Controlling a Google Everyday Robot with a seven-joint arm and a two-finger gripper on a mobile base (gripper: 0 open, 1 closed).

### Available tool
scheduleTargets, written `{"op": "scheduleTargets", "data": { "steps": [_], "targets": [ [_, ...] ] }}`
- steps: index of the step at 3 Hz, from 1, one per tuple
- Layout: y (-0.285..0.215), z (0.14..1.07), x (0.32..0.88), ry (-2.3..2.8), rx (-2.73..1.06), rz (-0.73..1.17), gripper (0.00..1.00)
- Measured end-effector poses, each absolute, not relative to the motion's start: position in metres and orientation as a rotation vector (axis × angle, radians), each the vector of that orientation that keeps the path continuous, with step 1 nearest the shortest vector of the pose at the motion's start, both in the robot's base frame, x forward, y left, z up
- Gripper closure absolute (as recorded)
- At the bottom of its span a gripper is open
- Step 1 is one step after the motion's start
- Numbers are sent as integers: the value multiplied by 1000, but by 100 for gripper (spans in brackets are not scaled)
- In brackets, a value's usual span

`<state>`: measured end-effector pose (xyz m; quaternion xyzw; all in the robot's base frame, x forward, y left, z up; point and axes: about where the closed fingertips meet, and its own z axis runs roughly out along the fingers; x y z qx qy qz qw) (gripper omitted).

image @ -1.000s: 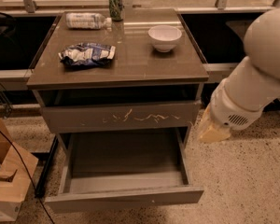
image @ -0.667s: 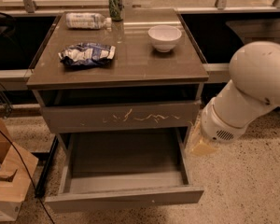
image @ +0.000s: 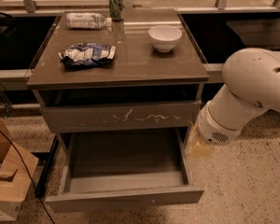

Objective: Close middle drawer

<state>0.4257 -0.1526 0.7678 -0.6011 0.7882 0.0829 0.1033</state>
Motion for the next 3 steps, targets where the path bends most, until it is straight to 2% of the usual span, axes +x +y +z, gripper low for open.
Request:
{"op": "scheduleTargets", "data": {
  "steps": [3],
  "targets": [
    [-125,647,434,2338,-1627,498,100]
  ]
}}
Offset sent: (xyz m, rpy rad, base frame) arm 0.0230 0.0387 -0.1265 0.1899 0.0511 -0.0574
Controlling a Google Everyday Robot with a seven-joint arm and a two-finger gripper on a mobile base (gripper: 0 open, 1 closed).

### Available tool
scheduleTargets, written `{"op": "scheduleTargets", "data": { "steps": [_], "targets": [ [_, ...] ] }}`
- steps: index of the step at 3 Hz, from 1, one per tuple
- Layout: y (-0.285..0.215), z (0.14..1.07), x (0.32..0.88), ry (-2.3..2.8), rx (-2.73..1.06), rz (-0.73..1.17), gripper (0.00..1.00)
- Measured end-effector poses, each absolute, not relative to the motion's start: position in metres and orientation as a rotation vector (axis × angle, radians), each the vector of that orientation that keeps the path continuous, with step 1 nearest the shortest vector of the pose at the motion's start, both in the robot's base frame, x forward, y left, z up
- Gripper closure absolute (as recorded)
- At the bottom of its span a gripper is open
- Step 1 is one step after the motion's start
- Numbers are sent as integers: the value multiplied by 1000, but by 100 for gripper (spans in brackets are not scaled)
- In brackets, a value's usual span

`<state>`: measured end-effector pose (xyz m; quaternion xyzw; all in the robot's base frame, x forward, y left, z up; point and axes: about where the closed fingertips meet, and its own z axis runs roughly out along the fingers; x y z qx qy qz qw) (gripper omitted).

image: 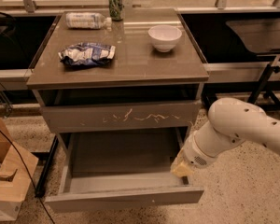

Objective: Close middle drawer

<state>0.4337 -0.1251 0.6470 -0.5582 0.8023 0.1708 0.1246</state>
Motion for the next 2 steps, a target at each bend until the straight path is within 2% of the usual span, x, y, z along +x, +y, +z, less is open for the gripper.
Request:
{"op": "scheduleTargets", "data": {
  "steps": [2],
  "targets": [
    [-129,627,433,2390,-1640,463,100]
  ]
}}
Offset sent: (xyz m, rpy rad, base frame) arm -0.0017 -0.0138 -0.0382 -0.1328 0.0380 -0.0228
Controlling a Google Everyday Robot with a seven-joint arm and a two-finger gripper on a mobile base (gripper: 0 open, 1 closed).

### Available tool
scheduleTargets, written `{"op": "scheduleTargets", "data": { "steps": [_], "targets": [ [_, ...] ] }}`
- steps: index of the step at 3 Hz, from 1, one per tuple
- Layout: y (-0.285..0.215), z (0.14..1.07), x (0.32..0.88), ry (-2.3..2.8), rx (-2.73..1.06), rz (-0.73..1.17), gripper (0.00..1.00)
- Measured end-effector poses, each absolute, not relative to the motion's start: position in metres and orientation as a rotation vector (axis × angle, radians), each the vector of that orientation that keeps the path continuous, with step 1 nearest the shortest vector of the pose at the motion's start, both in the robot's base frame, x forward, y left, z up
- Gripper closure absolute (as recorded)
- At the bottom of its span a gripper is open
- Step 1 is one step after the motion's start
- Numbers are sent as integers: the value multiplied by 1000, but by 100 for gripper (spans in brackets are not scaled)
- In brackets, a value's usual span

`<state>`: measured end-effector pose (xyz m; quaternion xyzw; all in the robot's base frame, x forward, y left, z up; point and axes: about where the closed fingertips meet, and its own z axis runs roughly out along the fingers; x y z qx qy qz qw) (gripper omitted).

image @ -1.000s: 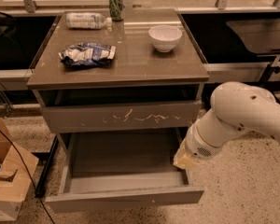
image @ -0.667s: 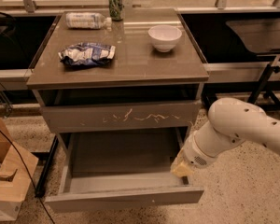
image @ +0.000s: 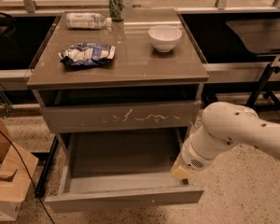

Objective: Close middle drawer

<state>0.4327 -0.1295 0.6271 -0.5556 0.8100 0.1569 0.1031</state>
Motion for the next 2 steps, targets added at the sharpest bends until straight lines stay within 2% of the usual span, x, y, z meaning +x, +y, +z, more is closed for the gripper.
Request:
{"op": "scheduleTargets", "data": {
  "steps": [2],
  "targets": [
    [-138,545,402,2488,-1630,593,100]
  ]
}}
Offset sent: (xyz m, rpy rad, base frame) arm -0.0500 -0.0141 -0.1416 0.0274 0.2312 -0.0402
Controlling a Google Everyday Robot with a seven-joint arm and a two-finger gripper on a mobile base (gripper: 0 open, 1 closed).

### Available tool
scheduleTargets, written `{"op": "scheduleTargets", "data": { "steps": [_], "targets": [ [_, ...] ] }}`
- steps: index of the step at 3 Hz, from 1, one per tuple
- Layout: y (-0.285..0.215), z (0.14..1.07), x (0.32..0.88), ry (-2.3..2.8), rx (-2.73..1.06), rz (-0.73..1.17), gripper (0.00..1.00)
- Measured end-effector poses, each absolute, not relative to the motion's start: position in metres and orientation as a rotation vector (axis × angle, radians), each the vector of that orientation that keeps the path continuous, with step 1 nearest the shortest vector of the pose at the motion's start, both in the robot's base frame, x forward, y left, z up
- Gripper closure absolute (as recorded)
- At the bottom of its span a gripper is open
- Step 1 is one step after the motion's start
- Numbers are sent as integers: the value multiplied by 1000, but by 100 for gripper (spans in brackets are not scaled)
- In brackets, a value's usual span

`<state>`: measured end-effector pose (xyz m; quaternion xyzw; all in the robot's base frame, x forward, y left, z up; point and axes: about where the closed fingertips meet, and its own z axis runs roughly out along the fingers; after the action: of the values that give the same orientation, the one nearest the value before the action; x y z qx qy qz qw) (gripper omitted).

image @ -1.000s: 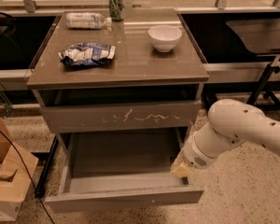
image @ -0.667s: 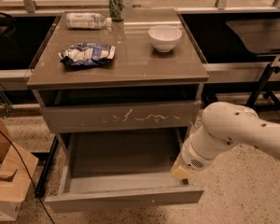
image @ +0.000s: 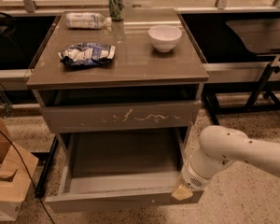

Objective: Close middle drawer

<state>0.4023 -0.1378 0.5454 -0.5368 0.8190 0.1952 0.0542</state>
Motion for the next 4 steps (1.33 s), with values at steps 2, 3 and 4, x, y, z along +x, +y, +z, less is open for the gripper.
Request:
{"op": "scheduleTargets", "data": {
  "steps": [2,3,4],
  "targets": [
    [-142,450,400,2551,-1543,766,100],
    [-148,421,410,2574,-1511,808,100],
    [-149,421,413,2570,-1512,804,100]
  ]
}}
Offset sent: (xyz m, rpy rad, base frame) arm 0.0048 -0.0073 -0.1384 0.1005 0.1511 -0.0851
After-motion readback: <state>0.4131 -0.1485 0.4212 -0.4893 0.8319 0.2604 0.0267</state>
